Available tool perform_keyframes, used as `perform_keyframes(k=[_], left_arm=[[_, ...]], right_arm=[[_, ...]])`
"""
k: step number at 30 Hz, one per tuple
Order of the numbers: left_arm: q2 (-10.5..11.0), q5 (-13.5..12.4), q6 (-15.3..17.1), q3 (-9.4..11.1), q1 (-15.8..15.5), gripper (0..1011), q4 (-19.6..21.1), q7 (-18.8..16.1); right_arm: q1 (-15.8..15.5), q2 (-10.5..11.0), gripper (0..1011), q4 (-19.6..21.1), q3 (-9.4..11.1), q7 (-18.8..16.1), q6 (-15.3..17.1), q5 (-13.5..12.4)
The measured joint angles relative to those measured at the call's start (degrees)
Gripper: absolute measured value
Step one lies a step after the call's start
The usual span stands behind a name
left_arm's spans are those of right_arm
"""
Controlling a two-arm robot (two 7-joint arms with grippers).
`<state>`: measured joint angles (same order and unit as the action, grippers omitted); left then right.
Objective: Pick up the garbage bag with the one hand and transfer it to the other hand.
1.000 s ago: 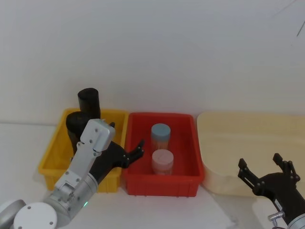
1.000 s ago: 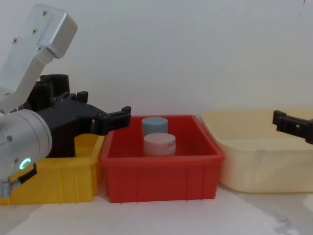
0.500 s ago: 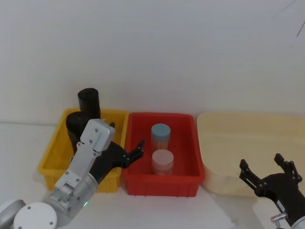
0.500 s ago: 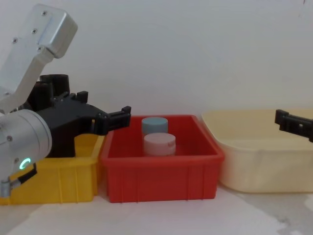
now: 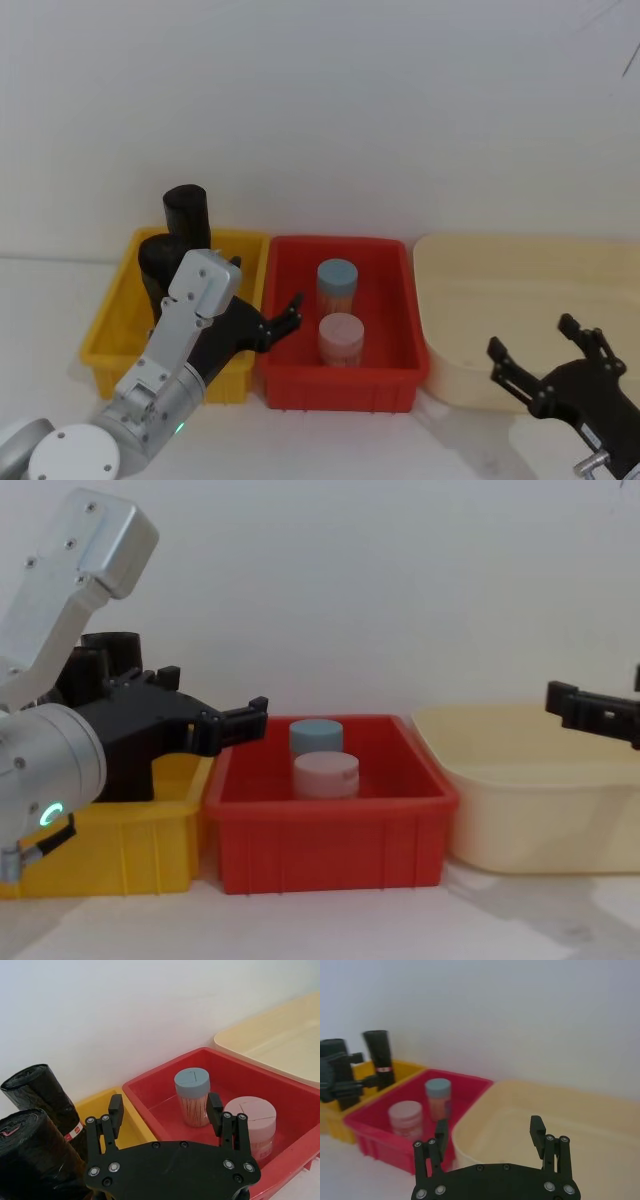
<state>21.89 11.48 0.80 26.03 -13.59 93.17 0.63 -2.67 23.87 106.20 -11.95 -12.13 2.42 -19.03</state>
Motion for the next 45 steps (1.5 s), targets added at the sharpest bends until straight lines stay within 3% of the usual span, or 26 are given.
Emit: perform_keyframes(k=[9,14,18,26,33,45], left_arm=[[0.0,0.0,0.0,0.0,0.0,1001,0.0,0.0],[0.0,0.0,0.0,0.0,0.0,1001,0.0,0.0],[0.0,0.0,0.0,0.0,0.0,1001,0.0,0.0],[0.0,0.0,0.0,0.0,0.0,1001,0.0,0.0],[0.0,0.0,0.0,0.0,0.0,1001,0.0,0.0],[0.0,0.0,0.0,0.0,0.0,1002,0.0,0.0]], right_arm=[[2.2,1.1,999,0.8,-2.5,-4.4,0.8,-0.3],[4.9,0.8,999,-0.1,-5.1,-6.7,1.9,0.1],[9.7,-0.7,999,-3.0,-8.8,-8.7,4.1,1.4],[16.8,-3.3,1000,-8.7,-13.5,-10.3,7.6,3.6],[22.1,-5.5,1000,-14.0,-16.5,-10.9,10.1,5.7],[28.4,-7.6,1000,-20.5,-19.5,-11.2,13.7,9.2]])
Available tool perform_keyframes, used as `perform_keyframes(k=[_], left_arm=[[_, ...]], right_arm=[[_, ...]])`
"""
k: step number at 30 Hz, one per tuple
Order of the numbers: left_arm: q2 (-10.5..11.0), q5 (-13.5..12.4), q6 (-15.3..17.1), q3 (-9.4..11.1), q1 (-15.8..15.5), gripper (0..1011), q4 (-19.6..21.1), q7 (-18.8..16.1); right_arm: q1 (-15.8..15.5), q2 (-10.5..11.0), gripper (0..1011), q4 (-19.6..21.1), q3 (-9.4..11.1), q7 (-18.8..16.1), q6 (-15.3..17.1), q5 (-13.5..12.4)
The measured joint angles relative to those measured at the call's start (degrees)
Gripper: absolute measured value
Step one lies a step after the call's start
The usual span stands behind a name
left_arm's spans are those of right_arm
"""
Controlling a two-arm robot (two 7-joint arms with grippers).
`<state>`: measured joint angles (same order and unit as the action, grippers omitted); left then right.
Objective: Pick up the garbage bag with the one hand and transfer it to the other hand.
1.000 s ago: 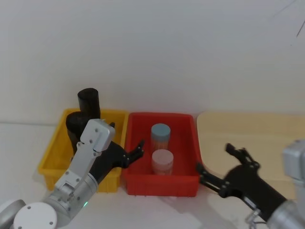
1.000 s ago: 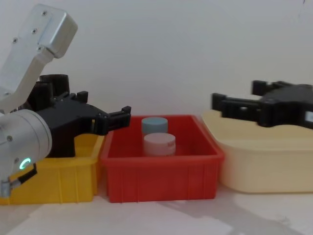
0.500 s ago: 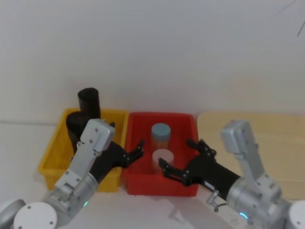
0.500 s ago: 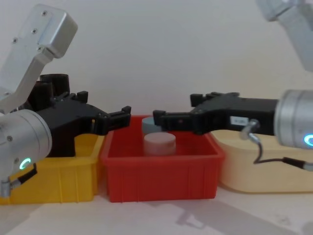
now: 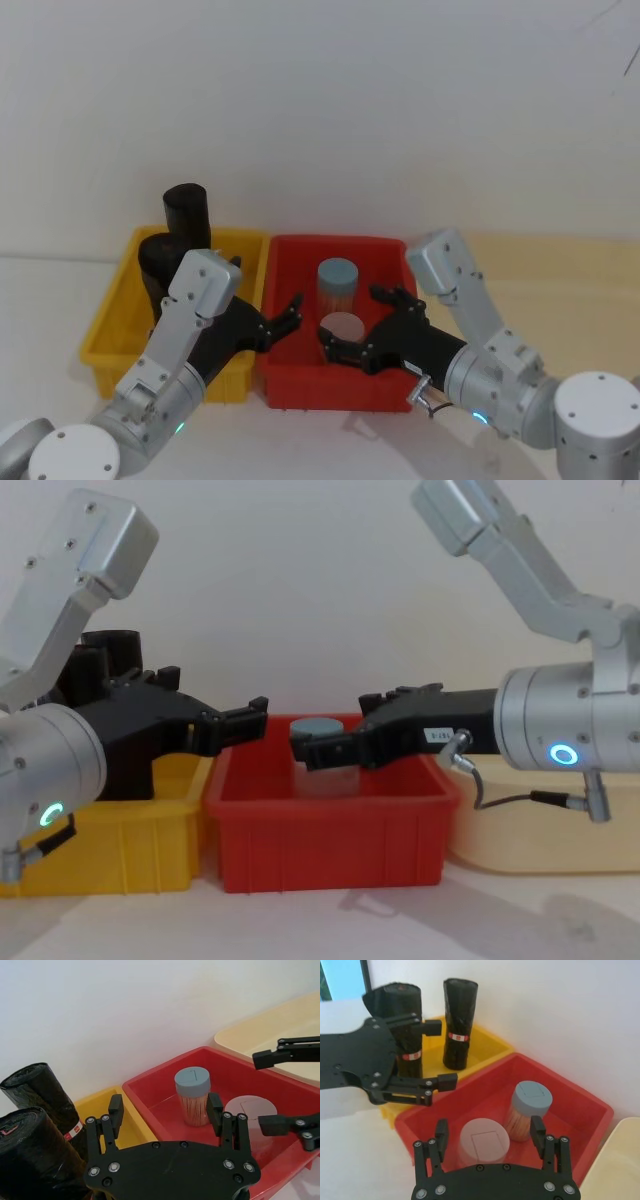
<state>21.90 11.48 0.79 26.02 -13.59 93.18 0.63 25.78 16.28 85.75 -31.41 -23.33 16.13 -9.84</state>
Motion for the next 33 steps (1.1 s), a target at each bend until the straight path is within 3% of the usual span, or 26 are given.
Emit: perform_keyframes(k=[14,33], left_arm=[[0.0,0.0,0.0,0.0,0.0,1002,0.0,0.0],[0.0,0.0,0.0,0.0,0.0,1001,0.0,0.0]], right_arm=[[3.9,0.2,1000,-3.3,-2.0,-2.4,2.8,2.5],[5.4,0.4,969,-4.6,-3.3,-4.6,4.2,4.1]])
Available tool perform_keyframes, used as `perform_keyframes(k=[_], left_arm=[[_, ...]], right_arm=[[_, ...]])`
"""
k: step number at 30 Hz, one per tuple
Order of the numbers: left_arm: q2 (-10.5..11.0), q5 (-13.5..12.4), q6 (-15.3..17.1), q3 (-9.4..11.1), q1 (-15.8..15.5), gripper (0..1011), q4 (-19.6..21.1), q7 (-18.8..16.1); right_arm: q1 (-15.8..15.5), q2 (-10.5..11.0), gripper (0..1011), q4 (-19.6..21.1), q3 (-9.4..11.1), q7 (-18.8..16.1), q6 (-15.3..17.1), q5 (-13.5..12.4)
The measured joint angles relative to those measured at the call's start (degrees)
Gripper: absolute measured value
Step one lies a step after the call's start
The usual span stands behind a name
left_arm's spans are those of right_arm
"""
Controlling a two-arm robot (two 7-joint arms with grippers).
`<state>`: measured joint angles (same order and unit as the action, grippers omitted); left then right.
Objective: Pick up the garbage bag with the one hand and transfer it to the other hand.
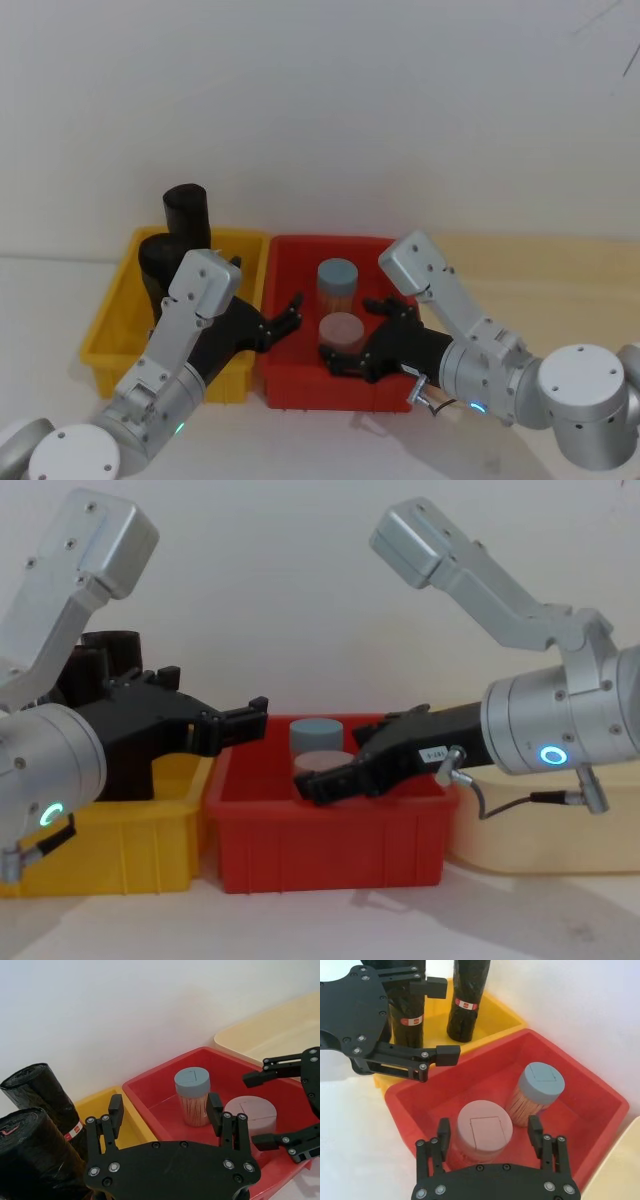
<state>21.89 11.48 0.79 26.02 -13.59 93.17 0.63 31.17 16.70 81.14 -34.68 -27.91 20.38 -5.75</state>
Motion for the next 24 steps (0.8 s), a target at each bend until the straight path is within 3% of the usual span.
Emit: perform_keyframes(k=[12,24], left_arm=[[0.0,0.0,0.0,0.0,0.0,1001,0.0,0.0],[0.0,0.0,0.0,0.0,0.0,1001,0.0,0.0]], right_arm=[[0.3,0.0,672,-0.3,-0.2,-0.4,0.3,0.3],[0.1,-0.1,672,0.0,0.8,-0.3,0.3,0.2]])
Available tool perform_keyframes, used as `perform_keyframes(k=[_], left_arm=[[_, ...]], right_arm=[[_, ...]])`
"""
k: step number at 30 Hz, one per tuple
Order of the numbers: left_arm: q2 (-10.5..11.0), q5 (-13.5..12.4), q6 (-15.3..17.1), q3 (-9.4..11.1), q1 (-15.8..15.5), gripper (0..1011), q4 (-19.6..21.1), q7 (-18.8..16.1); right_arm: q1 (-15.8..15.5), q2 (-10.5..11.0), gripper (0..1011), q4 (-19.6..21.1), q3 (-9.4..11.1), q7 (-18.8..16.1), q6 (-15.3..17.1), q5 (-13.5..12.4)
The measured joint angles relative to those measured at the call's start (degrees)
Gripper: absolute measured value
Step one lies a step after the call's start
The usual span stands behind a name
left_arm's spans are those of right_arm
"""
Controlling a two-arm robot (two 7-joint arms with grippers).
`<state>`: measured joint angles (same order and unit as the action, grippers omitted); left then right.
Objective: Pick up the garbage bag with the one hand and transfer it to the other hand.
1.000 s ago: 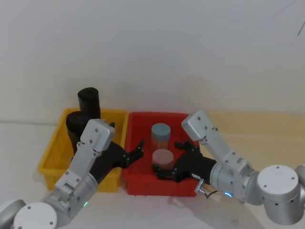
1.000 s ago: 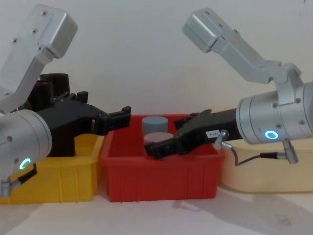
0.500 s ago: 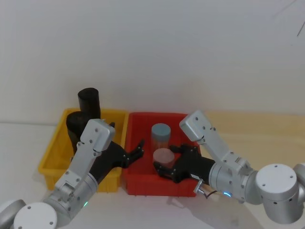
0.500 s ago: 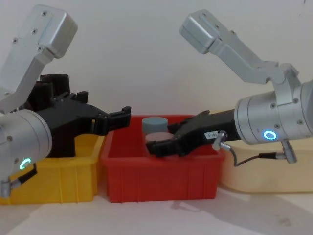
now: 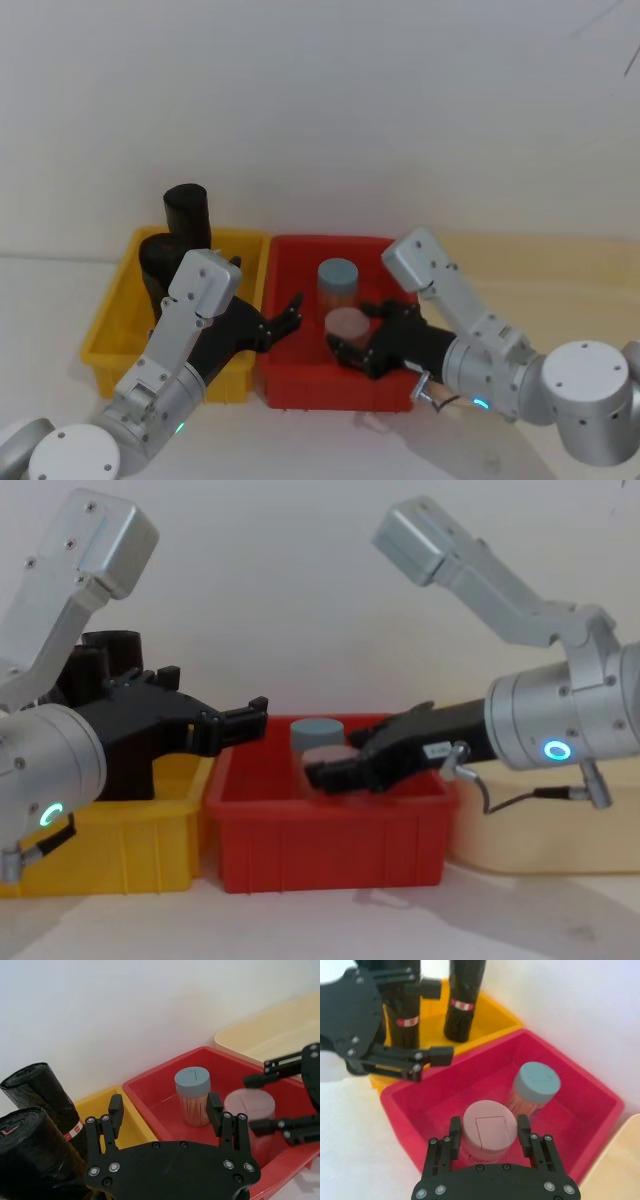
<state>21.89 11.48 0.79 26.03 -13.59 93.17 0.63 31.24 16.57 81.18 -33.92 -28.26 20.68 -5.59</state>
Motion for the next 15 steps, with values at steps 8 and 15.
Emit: perform_keyframes(k=[8,15], left_arm=[[0.0,0.0,0.0,0.0,0.0,1002,0.0,0.0],[0.0,0.0,0.0,0.0,0.0,1001,0.0,0.0]], right_arm=[[0.2,0.4,672,2.3,3.0,1.5,-0.4,-1.4],[1.2,1.3,672,4.5,6.9,3.9,-0.3,-2.5]])
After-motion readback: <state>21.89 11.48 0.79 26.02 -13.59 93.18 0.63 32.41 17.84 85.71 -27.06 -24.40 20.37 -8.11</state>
